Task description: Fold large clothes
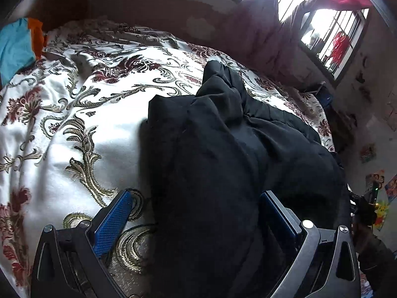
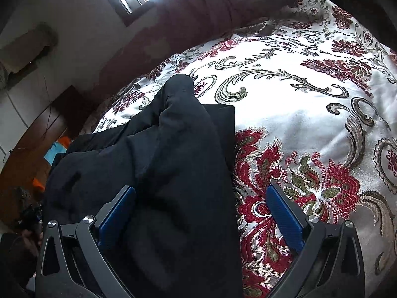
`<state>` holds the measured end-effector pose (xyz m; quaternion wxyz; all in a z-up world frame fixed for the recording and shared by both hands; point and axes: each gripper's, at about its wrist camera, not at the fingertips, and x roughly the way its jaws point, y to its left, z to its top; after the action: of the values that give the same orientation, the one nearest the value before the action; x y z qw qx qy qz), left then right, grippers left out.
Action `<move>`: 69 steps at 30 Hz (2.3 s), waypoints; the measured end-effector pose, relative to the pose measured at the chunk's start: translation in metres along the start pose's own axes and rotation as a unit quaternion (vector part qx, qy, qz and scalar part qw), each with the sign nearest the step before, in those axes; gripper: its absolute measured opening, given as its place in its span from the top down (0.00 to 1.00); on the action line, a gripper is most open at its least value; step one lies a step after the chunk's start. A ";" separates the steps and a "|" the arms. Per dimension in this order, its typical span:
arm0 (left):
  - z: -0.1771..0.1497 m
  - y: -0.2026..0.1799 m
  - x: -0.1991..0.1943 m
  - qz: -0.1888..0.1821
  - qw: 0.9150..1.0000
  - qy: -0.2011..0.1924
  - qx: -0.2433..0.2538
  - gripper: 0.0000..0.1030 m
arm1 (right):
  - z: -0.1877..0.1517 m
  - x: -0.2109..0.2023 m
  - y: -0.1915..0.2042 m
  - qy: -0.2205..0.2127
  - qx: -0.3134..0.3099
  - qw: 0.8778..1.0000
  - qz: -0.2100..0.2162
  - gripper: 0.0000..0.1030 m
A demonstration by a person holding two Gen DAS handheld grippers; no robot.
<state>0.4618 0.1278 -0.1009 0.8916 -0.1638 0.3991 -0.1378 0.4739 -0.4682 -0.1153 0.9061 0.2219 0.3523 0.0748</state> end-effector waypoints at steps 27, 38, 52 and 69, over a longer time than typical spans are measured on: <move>0.015 -0.085 -0.042 0.055 0.994 0.087 0.036 0.79 | 0.018 -0.072 0.094 0.050 -0.047 0.996 0.054 0.84; 0.003 -0.119 -0.133 0.042 0.997 0.027 0.065 0.80 | 0.012 -0.154 0.124 0.012 -0.104 0.992 0.064 0.85; -0.066 -0.079 -0.106 0.056 0.998 0.037 0.017 0.75 | -0.045 -0.135 0.078 0.029 -0.020 0.999 -0.014 0.67; -0.077 -0.091 -0.148 0.155 0.988 -0.026 -0.005 0.04 | -0.080 -0.179 0.103 -0.061 -0.055 0.989 -0.127 0.06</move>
<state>0.2982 0.0871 -0.0141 0.9113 -0.1079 0.3972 0.0083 0.2900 -0.4007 -0.0120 0.9387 0.1295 0.3174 -0.0351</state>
